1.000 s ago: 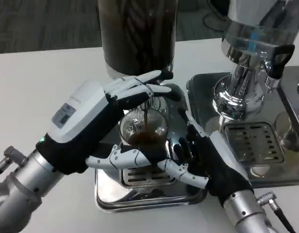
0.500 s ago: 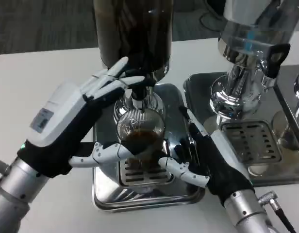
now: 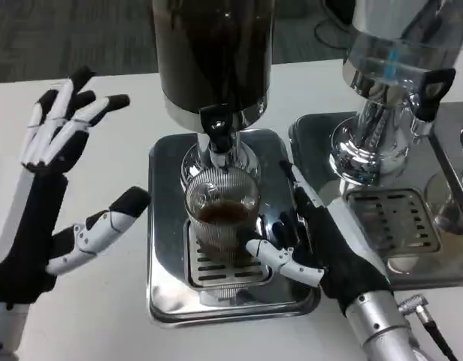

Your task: Grasp the cup under the faucet to collect the drink, then remove the cup.

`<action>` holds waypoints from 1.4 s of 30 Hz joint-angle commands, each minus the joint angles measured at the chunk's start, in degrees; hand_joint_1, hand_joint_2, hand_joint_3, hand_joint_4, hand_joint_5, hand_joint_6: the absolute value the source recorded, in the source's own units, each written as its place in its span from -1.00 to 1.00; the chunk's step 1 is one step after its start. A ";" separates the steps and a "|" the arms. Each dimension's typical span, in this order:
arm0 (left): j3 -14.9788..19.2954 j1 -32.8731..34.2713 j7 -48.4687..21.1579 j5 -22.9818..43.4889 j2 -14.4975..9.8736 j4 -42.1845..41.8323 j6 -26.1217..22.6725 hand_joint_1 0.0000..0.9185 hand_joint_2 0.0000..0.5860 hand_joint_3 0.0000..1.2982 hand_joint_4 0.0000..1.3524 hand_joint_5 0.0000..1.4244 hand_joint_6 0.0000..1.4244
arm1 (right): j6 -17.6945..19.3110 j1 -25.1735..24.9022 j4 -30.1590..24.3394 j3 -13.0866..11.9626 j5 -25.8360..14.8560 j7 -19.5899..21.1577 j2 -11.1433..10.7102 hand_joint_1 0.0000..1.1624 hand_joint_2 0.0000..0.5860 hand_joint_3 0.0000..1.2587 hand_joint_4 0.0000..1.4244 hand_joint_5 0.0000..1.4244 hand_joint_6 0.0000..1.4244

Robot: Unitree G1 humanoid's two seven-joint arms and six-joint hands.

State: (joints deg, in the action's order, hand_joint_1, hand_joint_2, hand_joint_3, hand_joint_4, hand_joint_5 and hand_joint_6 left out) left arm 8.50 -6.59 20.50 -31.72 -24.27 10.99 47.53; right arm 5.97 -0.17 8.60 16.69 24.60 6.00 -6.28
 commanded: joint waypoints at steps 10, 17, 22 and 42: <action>0.22 -5.68 7.73 -0.17 1.78 11.31 -3.08 -1.00 -0.33 -0.36 -0.87 -0.67 -0.90 | 3.01 -1.51 2.10 1.30 -0.44 0.72 1.79 -0.12 -0.39 -1.00 -1.00 -1.00 -0.82; -0.94 -5.16 6.39 2.01 1.43 13.60 -3.40 -1.00 -0.32 -0.29 -0.81 -0.63 -0.90 | 2.92 -0.07 1.13 2.63 0.74 1.16 1.55 -0.12 -0.39 -1.00 -1.00 -1.00 -0.85; -1.38 -5.14 6.05 2.65 1.10 13.92 -3.58 -1.00 -0.32 -0.28 -0.77 -0.61 -0.90 | 2.60 0.09 0.84 3.68 0.88 1.37 2.29 -0.10 -0.42 -1.00 -1.00 -1.00 -0.88; -1.59 -6.63 4.91 4.13 1.30 12.83 -4.33 -1.00 -0.31 -0.22 -0.70 -0.55 -0.90 | 4.72 -3.37 6.53 4.54 0.27 2.64 4.37 -0.05 -0.43 -1.00 -1.00 -1.00 -0.85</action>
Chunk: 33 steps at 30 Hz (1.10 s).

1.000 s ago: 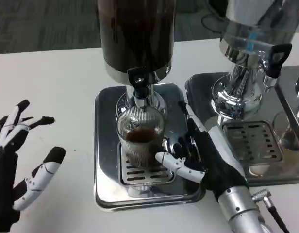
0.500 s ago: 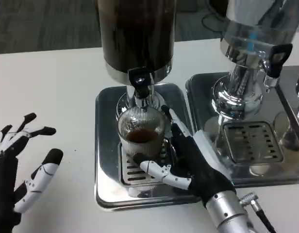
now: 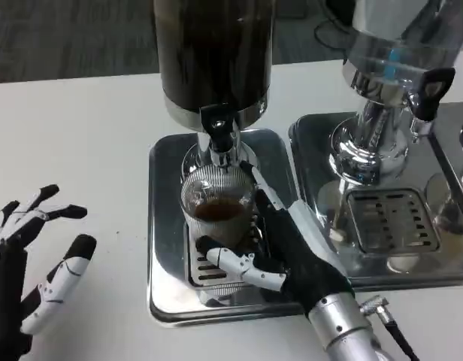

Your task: Grasp the cup under the faucet to collect the drink, then remove the cup.

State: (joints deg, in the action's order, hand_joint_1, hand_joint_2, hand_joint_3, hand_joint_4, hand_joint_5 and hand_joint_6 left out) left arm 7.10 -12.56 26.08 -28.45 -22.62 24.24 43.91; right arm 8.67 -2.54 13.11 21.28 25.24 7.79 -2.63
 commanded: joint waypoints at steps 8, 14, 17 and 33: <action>0.24 -1.26 -1.61 2.21 -0.59 -0.92 -1.02 -1.00 -0.31 -0.18 -0.63 -0.49 -0.90 | 5.38 -1.88 6.82 -0.13 -0.94 3.47 2.83 0.03 -0.44 -1.00 -1.00 -1.00 -0.81; 0.42 -1.67 -1.93 2.84 -0.45 -1.42 -1.07 -1.00 -0.31 -0.17 -0.60 -0.47 -0.90 | 8.72 -2.20 9.18 0.36 -0.32 5.86 3.76 0.12 -0.46 -1.00 -1.00 -1.00 -0.76; 0.41 -1.92 -2.14 3.12 -0.54 -1.70 -1.28 -1.00 -0.30 -0.16 -0.59 -0.47 -0.90 | 9.57 -3.00 11.14 0.06 -1.05 6.26 4.39 0.17 -0.46 -1.00 -1.00 -0.97 -0.74; 1.01 -3.58 -2.53 3.49 -0.34 -3.55 -1.88 -1.00 -0.28 -0.13 -0.54 -0.44 -0.90 | 10.92 -3.35 13.52 -0.09 -0.38 9.29 5.85 0.37 -0.45 -1.00 -0.84 -0.72 -0.46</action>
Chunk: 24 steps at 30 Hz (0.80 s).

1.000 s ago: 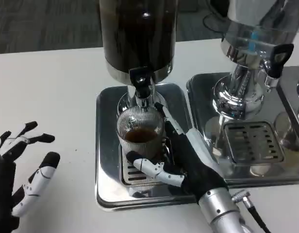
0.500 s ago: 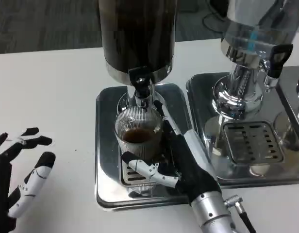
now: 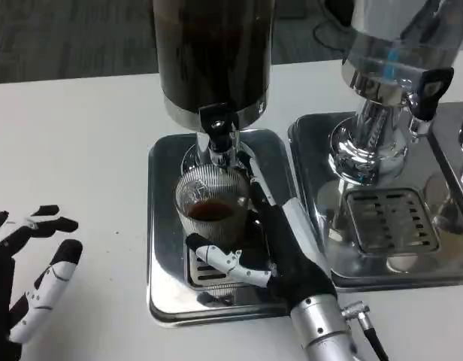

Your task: Grasp the cup under the faucet to collect the drink, then remove the cup.

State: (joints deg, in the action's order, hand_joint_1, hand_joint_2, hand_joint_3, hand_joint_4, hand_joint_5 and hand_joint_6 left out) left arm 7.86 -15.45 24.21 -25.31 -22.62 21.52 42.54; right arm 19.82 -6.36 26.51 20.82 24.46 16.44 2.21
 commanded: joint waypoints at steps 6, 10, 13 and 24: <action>0.37 -0.88 -0.61 0.32 -0.17 -1.06 -0.68 -1.00 -0.27 -0.13 -0.54 -0.44 -0.90 | -0.42 -0.31 0.85 0.69 0.41 0.25 1.08 0.40 -0.45 -1.00 -0.81 -0.68 -0.39; 0.47 -1.05 -0.48 0.27 -0.17 -1.15 -0.65 -1.00 -0.27 -0.12 -0.52 -0.44 -0.90 | -0.45 -0.88 1.51 0.79 0.50 0.15 1.10 0.44 -0.46 -0.99 -0.78 -0.63 -0.33; 0.44 -1.07 -0.49 0.27 -0.12 -1.17 -0.62 -1.00 -0.27 -0.11 -0.52 -0.44 -0.90 | -0.38 -0.97 1.56 0.97 0.83 0.30 0.99 0.46 -0.45 -0.96 -0.77 -0.63 -0.32; 0.62 -1.04 -0.49 0.38 -0.34 -0.96 -0.30 -1.00 -0.26 -0.08 -0.49 -0.44 -0.90 | -1.48 -1.00 1.93 1.28 1.81 1.08 1.29 0.54 -0.43 -0.87 -0.68 -0.52 -0.21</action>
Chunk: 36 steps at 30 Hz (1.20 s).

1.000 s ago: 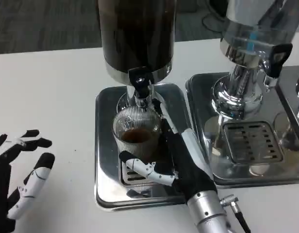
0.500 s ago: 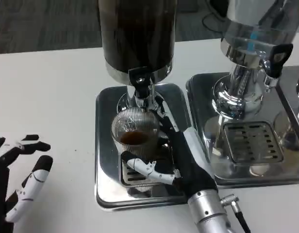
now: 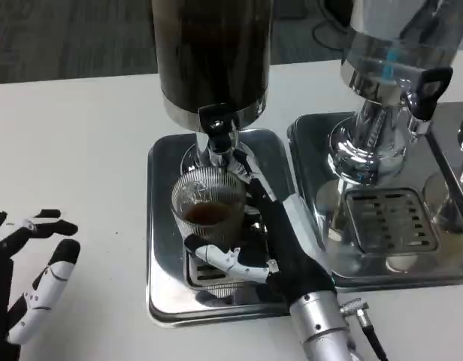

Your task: Grasp the cup under the faucet to collect the drink, then remove the cup.

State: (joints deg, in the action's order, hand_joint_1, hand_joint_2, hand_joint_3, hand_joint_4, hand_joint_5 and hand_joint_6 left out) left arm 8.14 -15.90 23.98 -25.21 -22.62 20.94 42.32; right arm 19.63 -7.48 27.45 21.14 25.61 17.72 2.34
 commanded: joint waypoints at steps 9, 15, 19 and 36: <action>0.62 -0.86 -0.09 0.38 -0.39 0.13 0.20 -1.00 -0.26 -0.07 -0.48 -0.44 -0.89 | -1.11 0.06 1.62 1.35 1.35 1.67 1.74 0.63 -0.40 -0.82 -0.63 -0.39 -0.04; 0.54 -0.79 -0.43 0.41 -0.31 -0.60 -0.19 -1.00 -0.25 -0.06 -0.48 -0.44 -0.88 | 0.06 0.12 1.50 1.29 1.74 4.26 1.99 0.67 -0.42 -0.75 -0.53 -0.25 0.16; 0.50 -0.91 -0.61 0.57 -0.23 -0.65 -0.27 -1.00 -0.25 -0.06 -0.47 -0.44 -0.88 | 0.18 -0.26 2.33 1.07 1.19 4.42 1.93 0.70 -0.41 -0.67 -0.47 -0.16 0.28; 0.65 -1.03 -0.75 0.70 -0.46 -0.65 -0.22 -1.00 -0.24 -0.06 -0.47 -0.44 -0.87 | 3.47 -0.33 3.49 1.16 2.03 9.00 2.11 0.72 -0.38 -0.55 -0.32 0.07 0.65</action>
State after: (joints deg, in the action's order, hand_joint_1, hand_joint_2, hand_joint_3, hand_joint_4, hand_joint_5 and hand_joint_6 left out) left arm 8.41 -16.43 23.88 -25.09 -22.62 20.87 42.31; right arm 21.68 -8.35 30.40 22.30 27.63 24.75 2.40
